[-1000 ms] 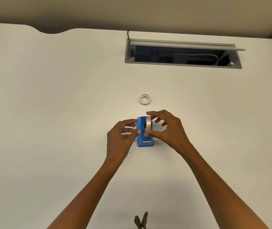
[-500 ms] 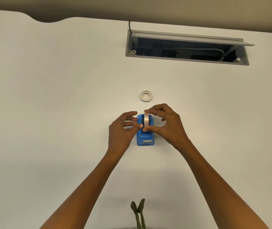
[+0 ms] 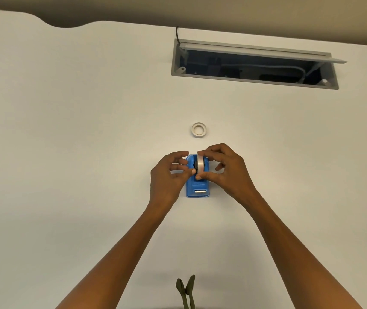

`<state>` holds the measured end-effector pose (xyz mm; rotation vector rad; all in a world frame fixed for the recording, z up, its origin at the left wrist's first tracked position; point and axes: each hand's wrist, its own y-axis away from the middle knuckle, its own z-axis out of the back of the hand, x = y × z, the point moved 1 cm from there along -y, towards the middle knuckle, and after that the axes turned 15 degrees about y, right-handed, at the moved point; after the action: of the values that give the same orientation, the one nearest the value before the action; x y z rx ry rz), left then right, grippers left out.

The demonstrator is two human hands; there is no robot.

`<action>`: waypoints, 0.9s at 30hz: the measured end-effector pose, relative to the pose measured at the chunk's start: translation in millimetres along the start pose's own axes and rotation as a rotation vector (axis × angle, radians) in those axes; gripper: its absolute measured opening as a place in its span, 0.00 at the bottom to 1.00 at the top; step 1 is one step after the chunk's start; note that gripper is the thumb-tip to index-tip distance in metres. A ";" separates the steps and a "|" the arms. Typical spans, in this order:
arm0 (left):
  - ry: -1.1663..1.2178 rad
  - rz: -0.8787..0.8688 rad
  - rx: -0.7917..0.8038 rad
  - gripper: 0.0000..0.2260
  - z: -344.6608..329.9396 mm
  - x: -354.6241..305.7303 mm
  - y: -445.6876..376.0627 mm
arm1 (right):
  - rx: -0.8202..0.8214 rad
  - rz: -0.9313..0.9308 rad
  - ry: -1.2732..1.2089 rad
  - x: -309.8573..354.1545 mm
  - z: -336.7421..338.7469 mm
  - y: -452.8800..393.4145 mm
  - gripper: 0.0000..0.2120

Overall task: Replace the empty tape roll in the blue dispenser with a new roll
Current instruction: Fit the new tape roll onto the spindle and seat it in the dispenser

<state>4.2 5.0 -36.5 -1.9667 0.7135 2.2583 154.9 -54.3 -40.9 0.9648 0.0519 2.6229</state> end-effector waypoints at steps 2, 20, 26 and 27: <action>-0.001 -0.002 0.000 0.15 0.2 0.1 -0.2 | 0.007 -0.004 0.014 0.0 -0.5 -0.6 0.26; -0.163 -0.136 0.218 0.19 11.1 -4.4 6.1 | -0.106 -0.111 -0.195 -1.7 12.5 9.6 0.16; -0.216 -0.172 0.279 0.24 1.7 -4.8 3.3 | -0.106 -0.051 -0.118 -1.0 15.1 15.1 0.19; -0.214 -0.158 0.268 0.24 0.5 -5.2 2.5 | -0.095 -0.029 -0.106 -0.3 15.2 14.8 0.20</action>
<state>3.8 4.3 -30.7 -1.5760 0.7608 2.1115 160.2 -69.6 -27.2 1.0595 -0.0829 2.5196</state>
